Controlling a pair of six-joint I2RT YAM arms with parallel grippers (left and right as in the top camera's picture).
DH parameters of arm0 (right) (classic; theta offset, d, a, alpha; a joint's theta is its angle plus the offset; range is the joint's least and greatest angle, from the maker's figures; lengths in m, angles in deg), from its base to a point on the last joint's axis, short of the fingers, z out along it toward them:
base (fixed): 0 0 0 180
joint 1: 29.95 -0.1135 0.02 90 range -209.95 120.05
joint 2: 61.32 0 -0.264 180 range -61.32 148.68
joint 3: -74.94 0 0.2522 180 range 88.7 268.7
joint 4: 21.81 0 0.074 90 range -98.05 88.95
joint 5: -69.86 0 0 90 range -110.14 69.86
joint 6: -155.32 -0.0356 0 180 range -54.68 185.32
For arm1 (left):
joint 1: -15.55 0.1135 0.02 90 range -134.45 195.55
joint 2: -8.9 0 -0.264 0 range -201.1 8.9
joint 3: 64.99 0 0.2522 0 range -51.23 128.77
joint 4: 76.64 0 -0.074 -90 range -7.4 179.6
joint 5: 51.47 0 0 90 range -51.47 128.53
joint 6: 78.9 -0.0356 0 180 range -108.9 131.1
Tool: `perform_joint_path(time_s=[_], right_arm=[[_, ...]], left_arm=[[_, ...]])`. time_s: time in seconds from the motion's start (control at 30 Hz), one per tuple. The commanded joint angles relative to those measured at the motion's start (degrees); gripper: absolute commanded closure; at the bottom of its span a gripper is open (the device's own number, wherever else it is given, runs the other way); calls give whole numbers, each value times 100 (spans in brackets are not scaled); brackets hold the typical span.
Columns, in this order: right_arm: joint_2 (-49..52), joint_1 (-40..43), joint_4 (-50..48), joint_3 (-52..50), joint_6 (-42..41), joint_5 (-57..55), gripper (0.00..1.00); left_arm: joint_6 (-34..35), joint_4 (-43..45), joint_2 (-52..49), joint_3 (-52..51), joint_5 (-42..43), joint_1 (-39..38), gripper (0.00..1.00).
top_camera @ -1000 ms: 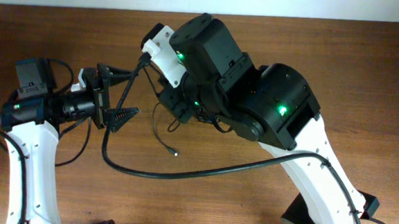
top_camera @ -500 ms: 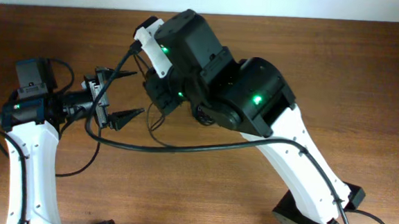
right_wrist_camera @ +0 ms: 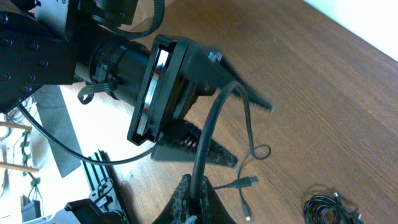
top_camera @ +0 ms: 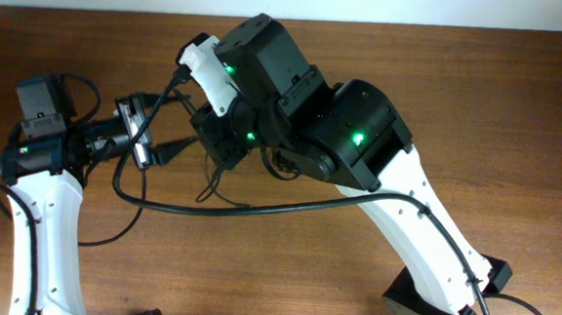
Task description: Untangle cables
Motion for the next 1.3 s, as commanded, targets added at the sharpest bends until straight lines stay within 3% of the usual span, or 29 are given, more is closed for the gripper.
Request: perform_joint_path(time_s=[0.0,0.07,0.13,0.23,0.43,0.53,0.57,0.67,0.73,0.8,0.83,0.87,0.97,1.07,1.27], right_arm=[[57,0,-2,39,-28,70,96],[59,2,-2,39,-26,70,96],[59,2,2,39,-26,31,96],[59,2,-2,39,-26,4,96],[59,2,22,39,-26,4,96],[59,2,22,39,-26,4,96],[59,2,22,39,-26,4,96],[59,2,22,39,-28,7,96],[59,0,20,39,-28,11,96],[59,0,20,39,-28,52,96],[59,0,20,39,-31,52,96],[59,0,22,39,-68,59,96],[59,0,28,39,-68,179,96],[59,0,42,39,-68,184,96],[59,0,42,39,-68,396,96]], left_arm=[[72,11,2,55,243,-17,52],[72,11,2,55,247,-17,60],[74,13,2,55,407,-17,54],[109,13,2,55,496,-17,67],[109,15,2,55,470,-17,83],[109,15,2,55,431,-17,84],[109,13,2,55,433,-17,80],[111,13,2,55,601,-17,32],[114,13,2,55,605,-17,23],[214,13,2,55,629,-17,30],[376,13,2,55,691,-17,48],[374,13,2,55,693,-17,54],[393,13,2,55,693,-17,64],[396,13,2,55,693,-17,58],[415,13,2,55,807,-17,73]])
